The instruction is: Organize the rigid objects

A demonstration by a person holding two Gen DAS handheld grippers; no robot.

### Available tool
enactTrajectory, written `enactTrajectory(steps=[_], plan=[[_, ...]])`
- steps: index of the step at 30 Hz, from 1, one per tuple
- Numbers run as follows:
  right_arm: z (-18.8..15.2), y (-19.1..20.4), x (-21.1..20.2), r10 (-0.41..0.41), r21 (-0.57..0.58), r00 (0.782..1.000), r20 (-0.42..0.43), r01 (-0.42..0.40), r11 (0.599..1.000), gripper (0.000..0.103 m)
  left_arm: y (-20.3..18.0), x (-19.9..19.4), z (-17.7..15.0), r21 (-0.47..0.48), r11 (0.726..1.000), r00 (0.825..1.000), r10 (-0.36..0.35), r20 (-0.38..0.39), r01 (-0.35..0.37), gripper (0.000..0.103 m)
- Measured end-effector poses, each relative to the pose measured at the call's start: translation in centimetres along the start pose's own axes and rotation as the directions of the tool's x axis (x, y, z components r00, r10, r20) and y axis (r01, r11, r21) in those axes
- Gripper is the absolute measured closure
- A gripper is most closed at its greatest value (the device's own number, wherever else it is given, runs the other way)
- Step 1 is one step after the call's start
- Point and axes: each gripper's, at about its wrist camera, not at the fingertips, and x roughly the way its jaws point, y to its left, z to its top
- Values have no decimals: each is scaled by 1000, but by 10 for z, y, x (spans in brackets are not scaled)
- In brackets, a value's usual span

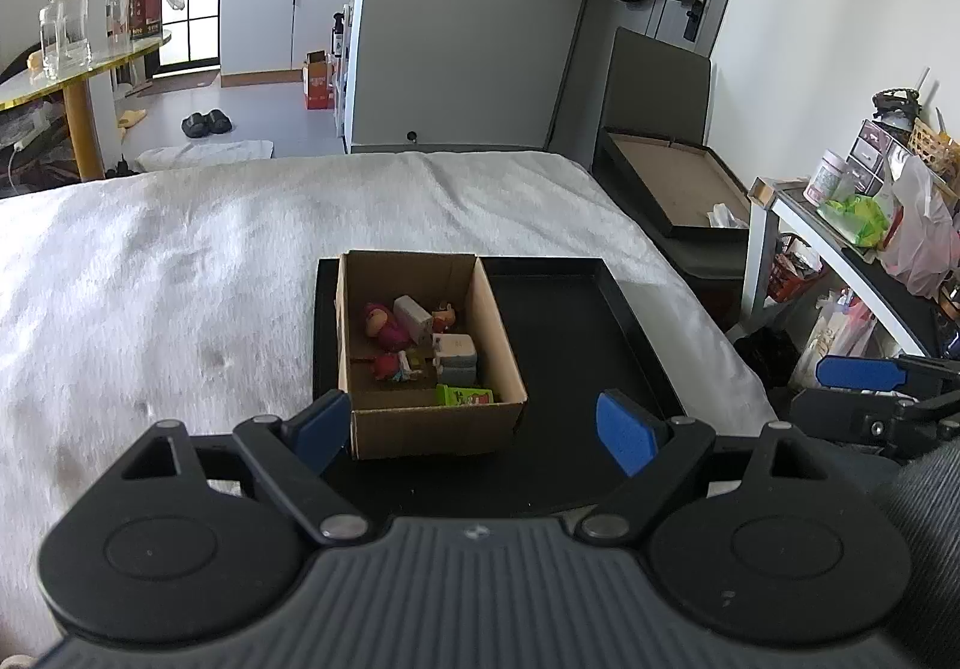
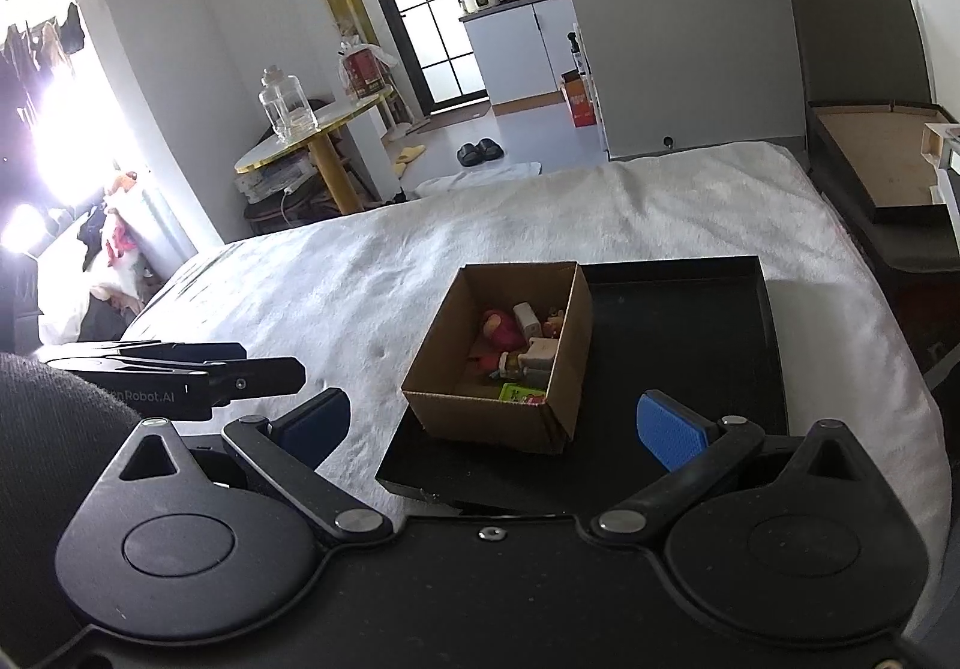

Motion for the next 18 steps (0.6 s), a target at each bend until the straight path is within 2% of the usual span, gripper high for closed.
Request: enactTrajectory(steps=[18], plan=[[0, 7, -1, -38, -7, 999, 2, 38, 999, 0, 2, 3, -2, -11, 1000, 1000, 8, -12, -8, 15]])
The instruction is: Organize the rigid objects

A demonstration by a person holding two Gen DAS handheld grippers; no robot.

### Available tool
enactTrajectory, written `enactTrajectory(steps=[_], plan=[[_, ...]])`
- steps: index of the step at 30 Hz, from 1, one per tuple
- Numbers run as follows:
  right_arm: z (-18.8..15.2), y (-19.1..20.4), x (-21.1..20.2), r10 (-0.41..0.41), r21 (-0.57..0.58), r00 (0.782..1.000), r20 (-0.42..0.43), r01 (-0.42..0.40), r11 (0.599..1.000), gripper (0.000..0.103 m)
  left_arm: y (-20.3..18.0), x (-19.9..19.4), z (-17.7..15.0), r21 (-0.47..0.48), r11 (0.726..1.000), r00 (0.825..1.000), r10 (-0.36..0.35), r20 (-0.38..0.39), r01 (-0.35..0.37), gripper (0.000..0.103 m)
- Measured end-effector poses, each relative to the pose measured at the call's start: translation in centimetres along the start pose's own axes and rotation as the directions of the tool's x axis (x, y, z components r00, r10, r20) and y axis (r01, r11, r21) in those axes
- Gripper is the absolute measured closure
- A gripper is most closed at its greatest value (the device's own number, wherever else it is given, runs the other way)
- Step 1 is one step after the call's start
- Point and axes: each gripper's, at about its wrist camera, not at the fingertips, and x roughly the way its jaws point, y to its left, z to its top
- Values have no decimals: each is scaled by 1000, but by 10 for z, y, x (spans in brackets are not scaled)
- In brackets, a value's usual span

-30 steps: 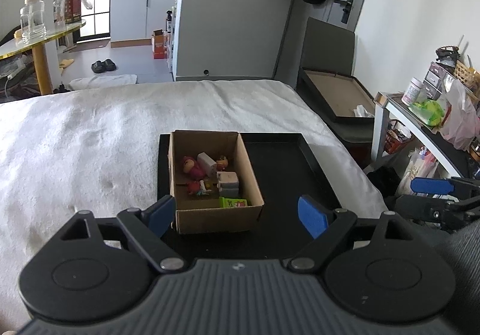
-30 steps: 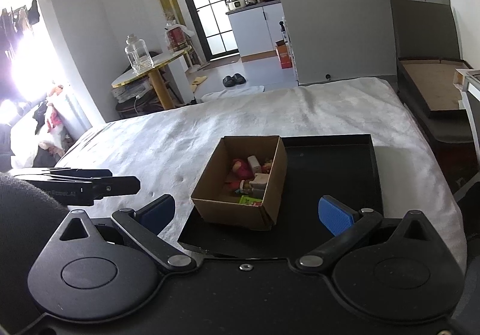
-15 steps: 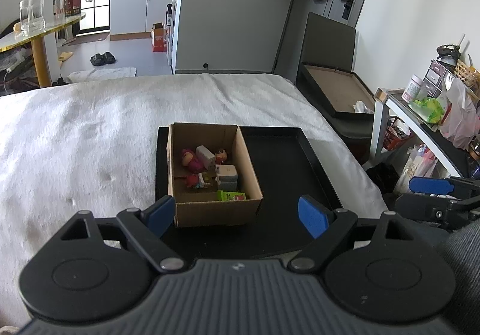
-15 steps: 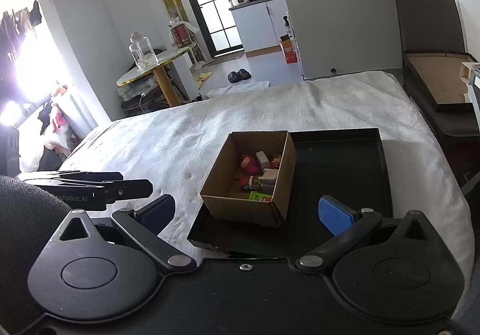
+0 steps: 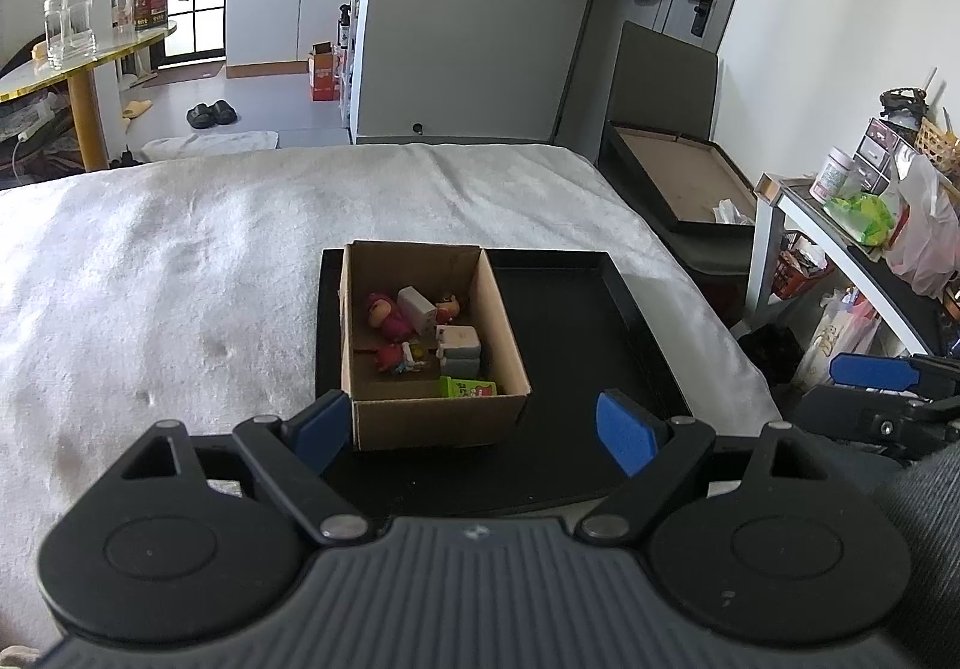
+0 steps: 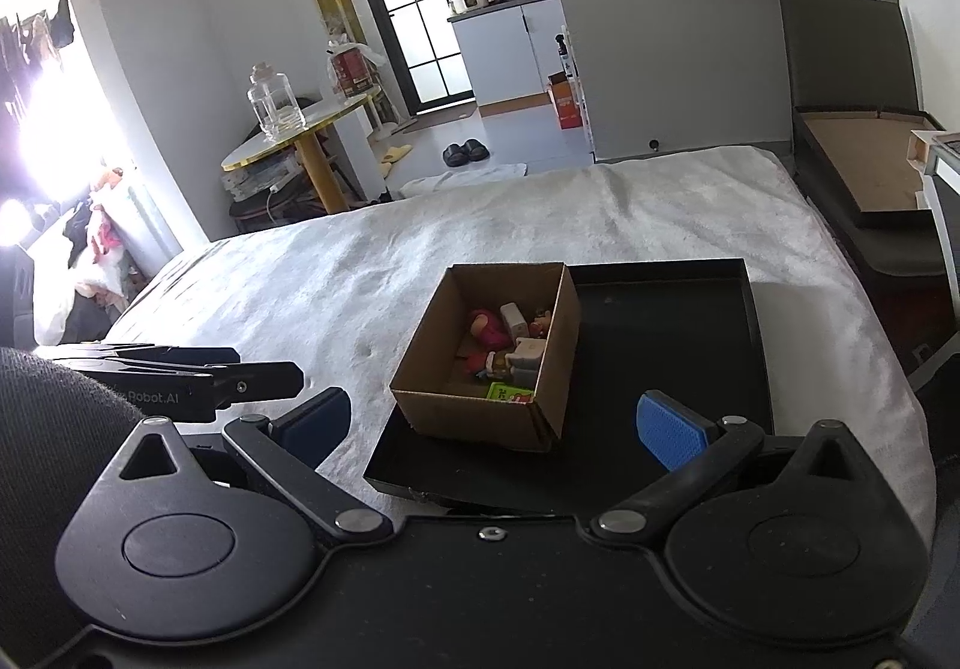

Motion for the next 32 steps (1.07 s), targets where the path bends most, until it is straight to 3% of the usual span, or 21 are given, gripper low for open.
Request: enactTrajectory(steps=[32], plan=[[-2, 0, -1, -9, 0, 1000, 1, 9, 1000, 0, -2, 0, 0, 6, 1000, 1000, -2, 4, 2, 15]])
